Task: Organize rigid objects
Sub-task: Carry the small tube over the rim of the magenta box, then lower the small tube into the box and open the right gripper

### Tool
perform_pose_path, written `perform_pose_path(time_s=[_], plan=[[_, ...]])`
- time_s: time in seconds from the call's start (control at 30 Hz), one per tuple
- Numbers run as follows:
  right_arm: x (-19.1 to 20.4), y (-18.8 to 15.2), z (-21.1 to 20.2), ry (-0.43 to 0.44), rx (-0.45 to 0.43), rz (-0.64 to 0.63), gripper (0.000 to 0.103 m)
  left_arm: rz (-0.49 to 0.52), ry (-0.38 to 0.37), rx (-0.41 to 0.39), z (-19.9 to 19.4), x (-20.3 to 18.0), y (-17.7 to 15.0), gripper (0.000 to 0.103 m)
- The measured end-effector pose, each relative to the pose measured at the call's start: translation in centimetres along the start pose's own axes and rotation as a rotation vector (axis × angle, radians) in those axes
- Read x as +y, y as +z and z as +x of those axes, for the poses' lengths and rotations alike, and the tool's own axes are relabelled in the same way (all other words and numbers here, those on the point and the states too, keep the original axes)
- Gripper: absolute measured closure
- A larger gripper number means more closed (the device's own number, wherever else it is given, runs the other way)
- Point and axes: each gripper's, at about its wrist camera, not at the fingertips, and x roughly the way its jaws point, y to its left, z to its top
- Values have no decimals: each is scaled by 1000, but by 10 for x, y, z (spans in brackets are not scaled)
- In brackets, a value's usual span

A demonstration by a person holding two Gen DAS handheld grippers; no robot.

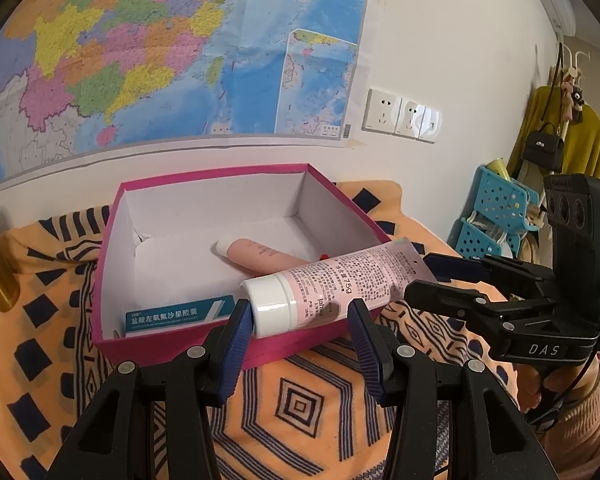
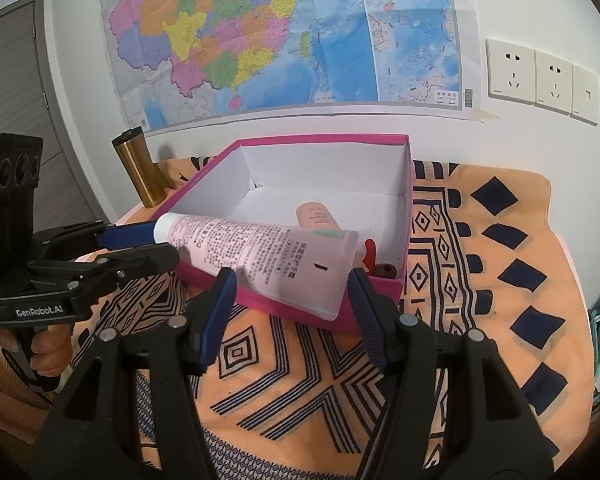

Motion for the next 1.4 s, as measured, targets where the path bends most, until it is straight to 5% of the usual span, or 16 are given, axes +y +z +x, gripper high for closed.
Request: perform_pose_path(time_s=[1.4], plan=[[-7,17,25,1,8,2,43,-21,62,38,34,20,14,54]])
